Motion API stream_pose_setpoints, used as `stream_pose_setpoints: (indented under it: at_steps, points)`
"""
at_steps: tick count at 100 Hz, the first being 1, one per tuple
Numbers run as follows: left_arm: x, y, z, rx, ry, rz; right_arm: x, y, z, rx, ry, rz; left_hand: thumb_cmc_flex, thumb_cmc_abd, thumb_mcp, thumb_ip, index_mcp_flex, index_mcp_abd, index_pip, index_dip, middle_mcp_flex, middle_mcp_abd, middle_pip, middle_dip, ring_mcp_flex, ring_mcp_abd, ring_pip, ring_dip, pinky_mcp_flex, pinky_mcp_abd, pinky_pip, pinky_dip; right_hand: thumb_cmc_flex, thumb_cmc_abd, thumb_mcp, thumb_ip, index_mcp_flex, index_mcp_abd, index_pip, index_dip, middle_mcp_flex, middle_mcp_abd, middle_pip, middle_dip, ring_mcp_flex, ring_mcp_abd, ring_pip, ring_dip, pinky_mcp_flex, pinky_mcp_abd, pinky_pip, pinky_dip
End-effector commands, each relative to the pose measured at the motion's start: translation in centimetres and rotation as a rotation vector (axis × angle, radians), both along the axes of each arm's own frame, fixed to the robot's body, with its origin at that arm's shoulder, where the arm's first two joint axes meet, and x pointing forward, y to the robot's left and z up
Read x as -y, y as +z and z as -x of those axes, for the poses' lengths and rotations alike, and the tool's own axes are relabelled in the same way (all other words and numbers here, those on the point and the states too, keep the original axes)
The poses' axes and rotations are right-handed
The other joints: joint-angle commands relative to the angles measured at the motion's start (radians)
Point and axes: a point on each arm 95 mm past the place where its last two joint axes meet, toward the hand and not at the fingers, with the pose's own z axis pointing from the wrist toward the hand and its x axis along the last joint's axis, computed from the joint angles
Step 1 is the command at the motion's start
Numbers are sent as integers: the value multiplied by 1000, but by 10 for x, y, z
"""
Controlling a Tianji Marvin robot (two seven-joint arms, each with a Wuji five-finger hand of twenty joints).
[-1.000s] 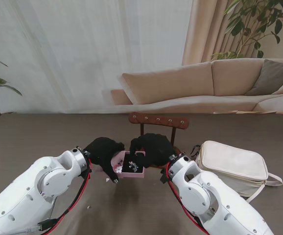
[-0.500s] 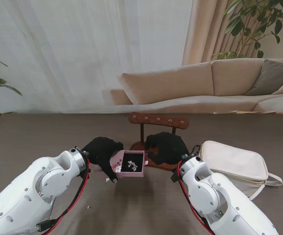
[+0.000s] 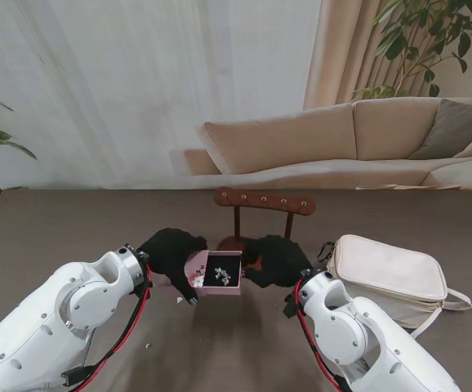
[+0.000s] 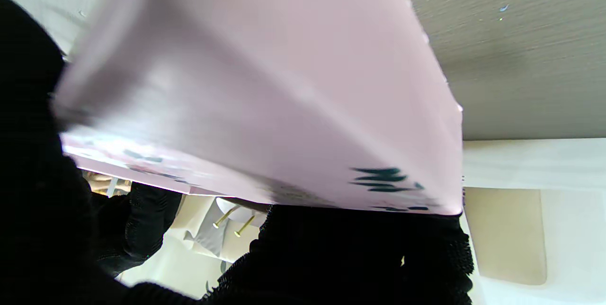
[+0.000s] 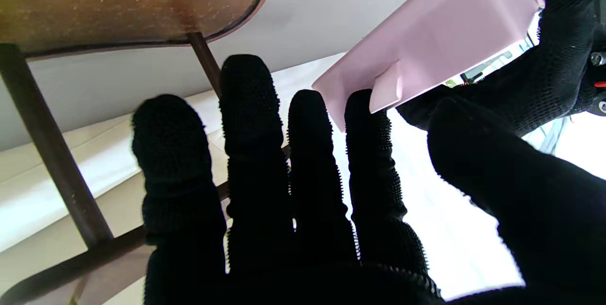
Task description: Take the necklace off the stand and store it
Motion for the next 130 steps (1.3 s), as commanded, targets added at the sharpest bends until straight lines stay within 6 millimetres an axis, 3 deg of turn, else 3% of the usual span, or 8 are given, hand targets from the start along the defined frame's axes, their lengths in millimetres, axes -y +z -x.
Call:
stream_pose_setpoints:
  at_steps: [1,93,130]
  points:
    - [4,2,0,-6,-7,2,-7,-5,5,-24,17,-8,450,142,647,8,81,-180,745,86,139,-154,149,52,83,16,187,58,12,-30,36,20,12,-9,16,-14,-10,-49,-14,-11,-5,-8,16,-6,-2,2,-1,12,-308,-12,-3,31]
    - [13,3,1,8,6,96,-47,-18,15,-268,50,-331,450,142,645,6,80,-179,744,86,140,-150,147,50,85,20,188,52,16,-23,39,22,62,40,12,-21,-27,0,13,-34,-29,31,26,-8,-24,34,4,11,-327,9,4,40]
    - [12,3,3,3,14,117,-59,-22,17,-347,37,-418,452,140,645,5,81,-177,744,87,142,-146,147,49,88,26,187,46,19,-18,41,23,134,50,17,-55,-44,20,38,-52,-34,44,33,-12,-32,51,14,9,-337,20,5,44]
